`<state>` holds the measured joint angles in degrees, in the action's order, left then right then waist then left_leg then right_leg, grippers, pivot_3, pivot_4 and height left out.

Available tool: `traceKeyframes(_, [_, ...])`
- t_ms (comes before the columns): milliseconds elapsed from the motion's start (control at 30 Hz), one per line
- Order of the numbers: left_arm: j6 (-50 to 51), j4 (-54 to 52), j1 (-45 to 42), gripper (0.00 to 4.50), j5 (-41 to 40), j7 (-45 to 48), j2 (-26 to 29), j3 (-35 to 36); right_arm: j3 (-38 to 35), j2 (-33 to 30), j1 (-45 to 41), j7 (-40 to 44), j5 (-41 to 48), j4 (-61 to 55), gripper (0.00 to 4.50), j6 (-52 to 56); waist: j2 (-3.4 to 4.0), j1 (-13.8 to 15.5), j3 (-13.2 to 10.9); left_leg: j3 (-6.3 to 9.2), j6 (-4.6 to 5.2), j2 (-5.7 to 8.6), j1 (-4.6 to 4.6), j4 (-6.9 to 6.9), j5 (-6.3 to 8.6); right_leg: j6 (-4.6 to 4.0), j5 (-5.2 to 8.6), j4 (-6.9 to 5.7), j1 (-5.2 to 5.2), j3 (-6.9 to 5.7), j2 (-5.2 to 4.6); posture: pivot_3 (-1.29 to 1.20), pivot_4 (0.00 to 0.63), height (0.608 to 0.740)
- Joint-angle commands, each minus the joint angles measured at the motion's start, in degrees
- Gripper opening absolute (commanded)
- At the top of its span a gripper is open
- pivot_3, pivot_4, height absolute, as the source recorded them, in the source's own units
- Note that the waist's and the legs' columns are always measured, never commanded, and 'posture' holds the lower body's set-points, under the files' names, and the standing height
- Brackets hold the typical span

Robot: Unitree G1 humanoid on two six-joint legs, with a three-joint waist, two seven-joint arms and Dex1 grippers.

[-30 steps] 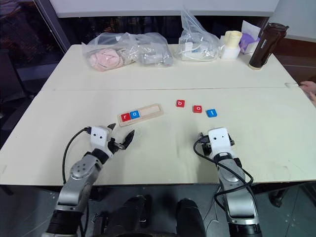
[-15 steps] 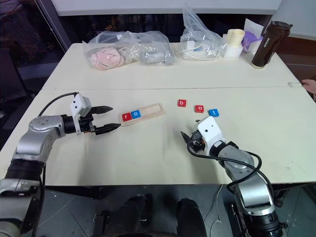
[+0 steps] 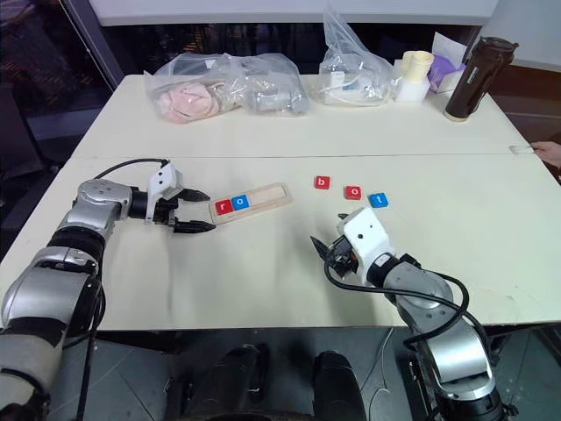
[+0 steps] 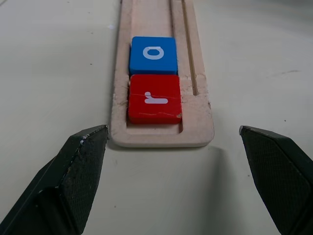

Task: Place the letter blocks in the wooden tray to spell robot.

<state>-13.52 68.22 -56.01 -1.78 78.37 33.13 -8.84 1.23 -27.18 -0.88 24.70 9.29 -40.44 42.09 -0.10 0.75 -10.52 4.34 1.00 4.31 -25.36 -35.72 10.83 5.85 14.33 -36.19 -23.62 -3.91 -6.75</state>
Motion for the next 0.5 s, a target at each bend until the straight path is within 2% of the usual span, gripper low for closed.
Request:
traceKeyframes(33, [-3.0,2.1,-2.7,4.50,2.1,-1.2,-0.2,0.5,-1.4,0.5,0.3,-1.5,0.4,-3.5,3.68,0.3,-0.05,0.0,0.0,0.00,0.00,0.00,0.00,-0.03,0.00,0.00,-0.01,-0.02,0.00,0.00,0.00,0.00,0.150,0.725])
traceKeyframes(500, [-3.7,5.3,-4.9,4.50,5.5,-6.4,-2.9,1.8,-0.8,0.2,0.2,-3.6,0.7,-4.0,3.68,1.3,-0.12,0.0,-0.1,0.00,0.00,0.00,-0.01,-0.35,0.00,0.17,-0.10,-0.05,0.14,0.00,0.00,0.00,0.150,0.725])
